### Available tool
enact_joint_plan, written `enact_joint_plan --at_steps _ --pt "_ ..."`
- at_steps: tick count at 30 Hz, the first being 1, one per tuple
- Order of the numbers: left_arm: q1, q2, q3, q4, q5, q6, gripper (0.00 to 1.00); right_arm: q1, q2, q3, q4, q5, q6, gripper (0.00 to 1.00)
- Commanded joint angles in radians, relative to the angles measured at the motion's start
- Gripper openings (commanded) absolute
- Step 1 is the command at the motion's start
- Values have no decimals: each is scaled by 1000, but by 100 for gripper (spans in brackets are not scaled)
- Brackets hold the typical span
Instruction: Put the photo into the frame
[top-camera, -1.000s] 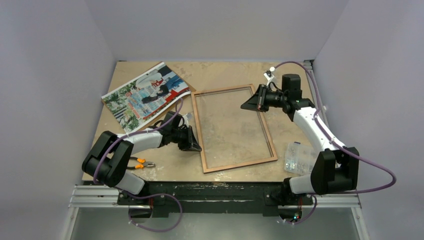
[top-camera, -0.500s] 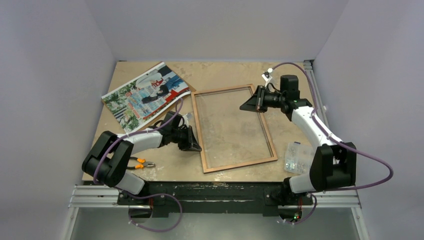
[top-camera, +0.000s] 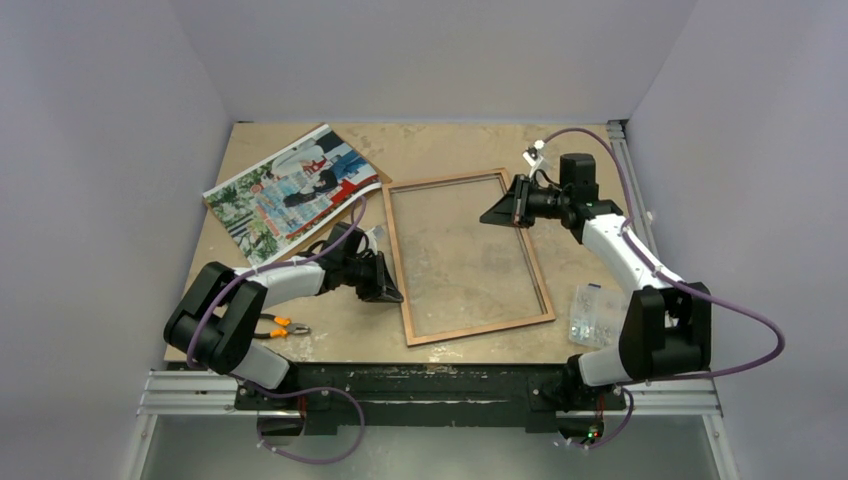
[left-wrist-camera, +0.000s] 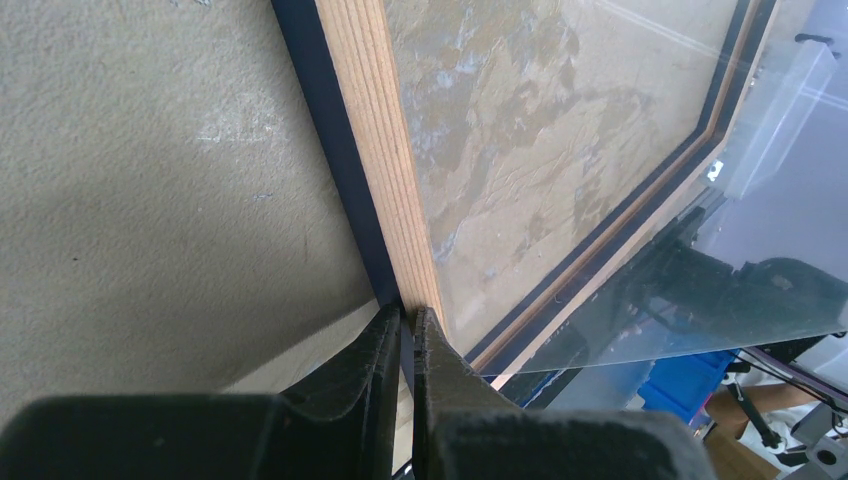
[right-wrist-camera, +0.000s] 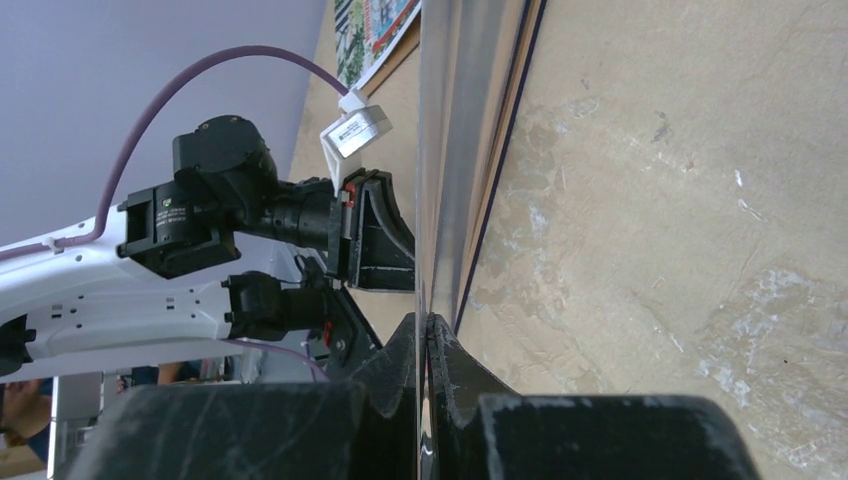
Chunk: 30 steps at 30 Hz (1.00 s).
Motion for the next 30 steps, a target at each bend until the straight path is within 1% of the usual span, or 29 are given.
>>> enact_joint_plan --at_steps 1,6,17,30 --pt "-18 56 -59 -112 -158 79 0 1 -9 -15 48 -5 19 0" --pt "-17 56 -59 -112 -159 79 0 1 -21 -28 45 33 58 0" --pt "-18 49 -61 -113 -159 79 0 0 -31 -35 43 29 108 0" --pt "-17 54 -60 -112 -160 79 0 0 -35 -23 -69 42 41 0"
